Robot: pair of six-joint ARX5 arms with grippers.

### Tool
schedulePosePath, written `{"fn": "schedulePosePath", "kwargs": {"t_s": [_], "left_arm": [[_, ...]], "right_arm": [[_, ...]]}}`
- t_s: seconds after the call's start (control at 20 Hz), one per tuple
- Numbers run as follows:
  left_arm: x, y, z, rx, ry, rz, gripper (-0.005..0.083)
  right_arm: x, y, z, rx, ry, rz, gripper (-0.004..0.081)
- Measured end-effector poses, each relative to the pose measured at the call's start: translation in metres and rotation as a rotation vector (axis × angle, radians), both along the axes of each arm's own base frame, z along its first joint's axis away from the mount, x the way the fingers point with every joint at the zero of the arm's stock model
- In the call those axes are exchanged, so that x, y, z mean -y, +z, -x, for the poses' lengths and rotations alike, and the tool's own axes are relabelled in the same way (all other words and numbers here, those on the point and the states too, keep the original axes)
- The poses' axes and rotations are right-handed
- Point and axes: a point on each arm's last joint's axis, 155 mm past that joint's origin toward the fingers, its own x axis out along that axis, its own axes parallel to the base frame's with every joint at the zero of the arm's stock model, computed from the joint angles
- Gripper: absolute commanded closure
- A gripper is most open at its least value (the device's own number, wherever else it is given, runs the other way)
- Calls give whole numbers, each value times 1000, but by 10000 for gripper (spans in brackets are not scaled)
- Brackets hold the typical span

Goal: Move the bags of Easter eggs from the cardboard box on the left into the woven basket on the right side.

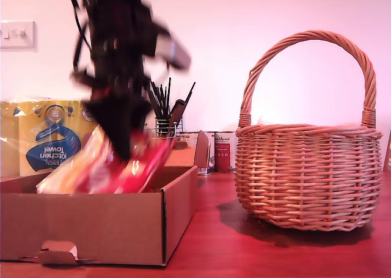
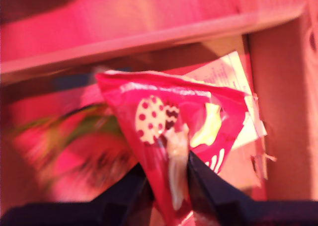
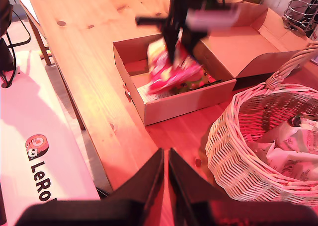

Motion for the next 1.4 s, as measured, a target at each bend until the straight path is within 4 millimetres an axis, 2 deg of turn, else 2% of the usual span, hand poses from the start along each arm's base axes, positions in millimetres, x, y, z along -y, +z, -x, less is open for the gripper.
{"fn": "schedulePosePath", "kwargs": {"t_s": [0.15,0.2,0.25,0.7,0.85,0.95,1.05,1.25,1.4], "left_arm": [[5,23,-14,76,147,53,796],[7,28,-17,96,147,67,796],[8,33,-18,93,244,86,796],[15,46,-32,126,392,153,796],[28,62,-29,96,451,249,796],[43,88,-25,101,453,354,796],[65,113,-15,86,437,468,796],[129,135,13,36,326,628,796],[178,153,13,71,286,769,796]], "right_arm": [[2,-1,-3,6,-17,9,783],[3,-1,-4,9,-24,13,783],[4,-1,-5,10,-29,15,783],[11,-2,-12,27,-78,41,783],[16,-3,-17,38,-110,58,783],[19,-4,-20,44,-128,68,783],[23,-4,-22,51,-148,78,783],[27,-4,-26,60,-174,92,783],[27,-5,-26,60,-176,93,783]]}}
